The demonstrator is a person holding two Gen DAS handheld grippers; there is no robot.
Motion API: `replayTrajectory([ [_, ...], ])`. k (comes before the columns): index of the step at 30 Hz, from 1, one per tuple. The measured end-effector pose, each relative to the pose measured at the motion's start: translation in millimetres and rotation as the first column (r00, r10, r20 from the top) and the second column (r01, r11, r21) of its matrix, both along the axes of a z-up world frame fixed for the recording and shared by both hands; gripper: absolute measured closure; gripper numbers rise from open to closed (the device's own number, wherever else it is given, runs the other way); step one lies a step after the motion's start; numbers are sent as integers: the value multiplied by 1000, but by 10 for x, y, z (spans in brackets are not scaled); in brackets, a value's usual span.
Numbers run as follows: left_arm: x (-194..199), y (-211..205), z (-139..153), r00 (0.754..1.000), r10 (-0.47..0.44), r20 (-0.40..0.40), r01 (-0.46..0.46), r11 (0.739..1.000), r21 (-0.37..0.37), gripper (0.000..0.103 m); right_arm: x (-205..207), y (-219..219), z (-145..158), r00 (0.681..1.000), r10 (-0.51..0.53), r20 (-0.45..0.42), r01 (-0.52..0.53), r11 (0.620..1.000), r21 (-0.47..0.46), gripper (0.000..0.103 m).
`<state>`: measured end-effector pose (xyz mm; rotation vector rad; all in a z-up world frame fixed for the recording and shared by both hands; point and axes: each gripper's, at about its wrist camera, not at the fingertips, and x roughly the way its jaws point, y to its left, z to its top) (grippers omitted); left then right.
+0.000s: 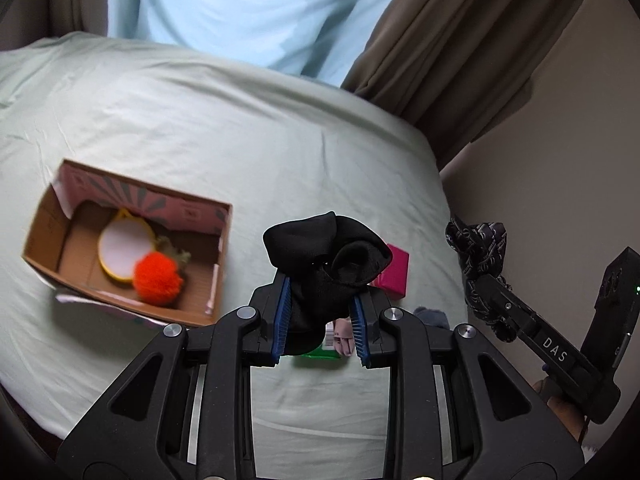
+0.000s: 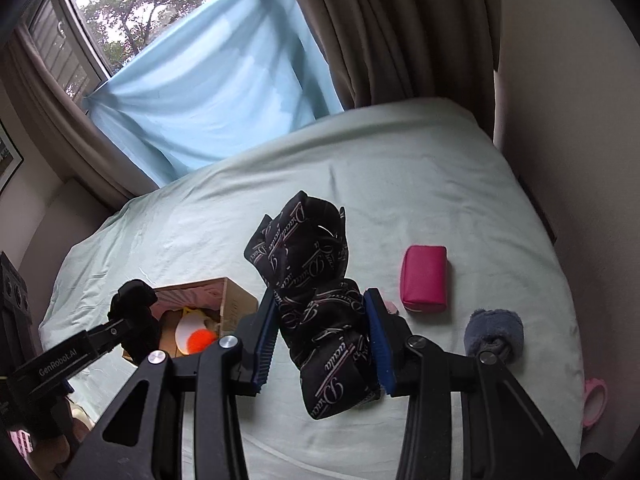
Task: Organize soft objects
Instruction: 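Carry the black sock with the left tool and scarf with the right tool over the box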
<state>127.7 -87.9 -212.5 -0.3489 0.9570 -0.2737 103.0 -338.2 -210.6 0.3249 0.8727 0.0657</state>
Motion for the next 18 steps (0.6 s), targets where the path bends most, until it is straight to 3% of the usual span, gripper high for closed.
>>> replayTrajectory([
  [6, 11, 570, 384, 999, -9, 45, 8, 999, 31, 79, -81, 514, 392, 999, -10, 42, 11, 999, -31, 64],
  [10, 91, 1024, 539, 998, 4, 62, -7, 999, 36, 79, -38, 917, 490, 999, -4, 48, 6, 999, -32, 64],
  [18, 353, 2056, 449, 1000, -5, 12, 4, 995, 102, 79, 226, 1945, 424, 999, 33, 23, -33, 999, -22, 64],
])
